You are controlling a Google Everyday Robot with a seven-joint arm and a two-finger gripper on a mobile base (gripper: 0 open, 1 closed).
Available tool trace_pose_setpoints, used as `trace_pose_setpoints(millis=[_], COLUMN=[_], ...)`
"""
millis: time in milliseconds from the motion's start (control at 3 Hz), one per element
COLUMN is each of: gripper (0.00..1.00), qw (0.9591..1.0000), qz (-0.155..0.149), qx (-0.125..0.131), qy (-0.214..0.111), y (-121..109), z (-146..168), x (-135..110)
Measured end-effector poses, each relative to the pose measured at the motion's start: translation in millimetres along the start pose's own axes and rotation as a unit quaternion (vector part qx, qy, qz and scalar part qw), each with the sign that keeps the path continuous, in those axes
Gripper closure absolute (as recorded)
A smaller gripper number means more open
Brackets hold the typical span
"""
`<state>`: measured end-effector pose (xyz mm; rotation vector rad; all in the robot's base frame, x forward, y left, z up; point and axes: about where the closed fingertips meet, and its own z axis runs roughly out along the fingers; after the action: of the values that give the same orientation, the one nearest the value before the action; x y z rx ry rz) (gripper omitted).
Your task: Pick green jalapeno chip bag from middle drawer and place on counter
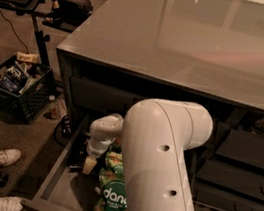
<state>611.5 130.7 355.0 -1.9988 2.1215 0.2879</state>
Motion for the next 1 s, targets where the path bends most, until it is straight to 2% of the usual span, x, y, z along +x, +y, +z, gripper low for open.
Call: trace_pose_setpoints(millis=[1000], gripper=[0.98], qw=[1.0], qz=[0.0], qx=[0.0], qy=[0.0], y=[0.2], z=[0.3], x=[0.0])
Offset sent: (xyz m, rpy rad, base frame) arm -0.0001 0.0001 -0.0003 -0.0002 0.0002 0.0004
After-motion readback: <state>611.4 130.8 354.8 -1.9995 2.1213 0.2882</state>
